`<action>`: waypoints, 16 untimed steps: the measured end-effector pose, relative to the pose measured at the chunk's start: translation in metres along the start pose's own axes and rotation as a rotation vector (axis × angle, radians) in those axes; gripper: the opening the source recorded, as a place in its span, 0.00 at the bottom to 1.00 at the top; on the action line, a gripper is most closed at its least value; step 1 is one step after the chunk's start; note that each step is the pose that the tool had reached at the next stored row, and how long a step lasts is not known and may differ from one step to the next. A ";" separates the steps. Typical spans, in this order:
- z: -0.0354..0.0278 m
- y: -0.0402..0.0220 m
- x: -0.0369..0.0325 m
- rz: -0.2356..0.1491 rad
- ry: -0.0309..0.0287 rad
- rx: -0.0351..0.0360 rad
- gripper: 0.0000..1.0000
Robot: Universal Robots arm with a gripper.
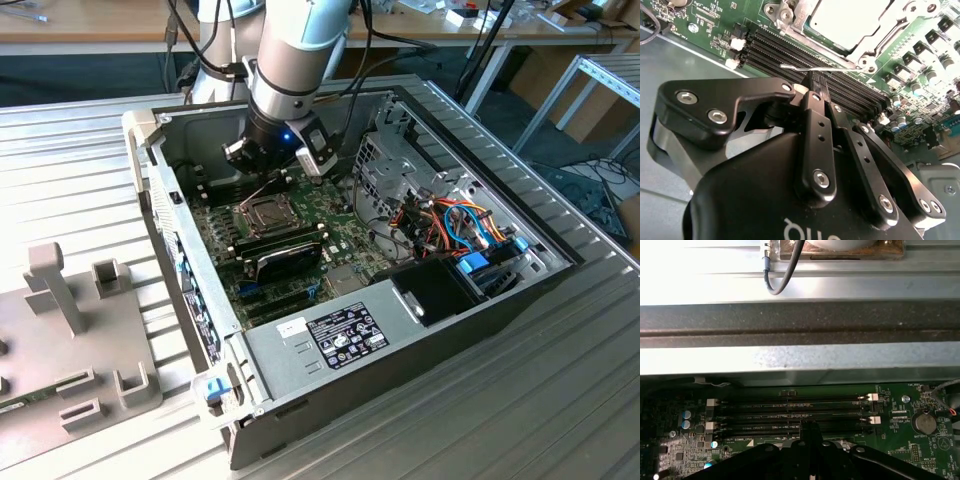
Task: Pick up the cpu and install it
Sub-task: 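Install the first cpu locking lever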
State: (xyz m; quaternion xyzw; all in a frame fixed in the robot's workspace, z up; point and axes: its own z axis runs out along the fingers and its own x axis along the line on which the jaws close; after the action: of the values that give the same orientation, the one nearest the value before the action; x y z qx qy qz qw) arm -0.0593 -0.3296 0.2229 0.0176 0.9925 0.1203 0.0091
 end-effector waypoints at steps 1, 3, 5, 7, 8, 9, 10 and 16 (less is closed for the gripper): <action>0.0007 -0.0002 0.0000 0.000 0.0001 0.0001 0.11; 0.0016 -0.0004 0.0000 0.000 0.0000 0.0001 0.11; 0.0026 -0.0006 0.0000 0.000 0.0000 0.0001 0.11; 0.0036 -0.0008 -0.0005 0.000 0.0001 0.0001 0.11; 0.0041 -0.0010 -0.0009 0.000 0.0001 0.0001 0.11; 0.0045 -0.0011 -0.0016 0.000 0.0002 0.0002 0.11; 0.0052 -0.0012 -0.0030 0.000 0.0001 0.0003 0.11; 0.0076 -0.0016 -0.0087 0.000 0.0000 0.0018 0.11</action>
State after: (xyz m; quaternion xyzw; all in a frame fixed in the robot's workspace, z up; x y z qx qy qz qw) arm -0.0505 -0.3297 0.2152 0.0176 0.9926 0.1194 0.0091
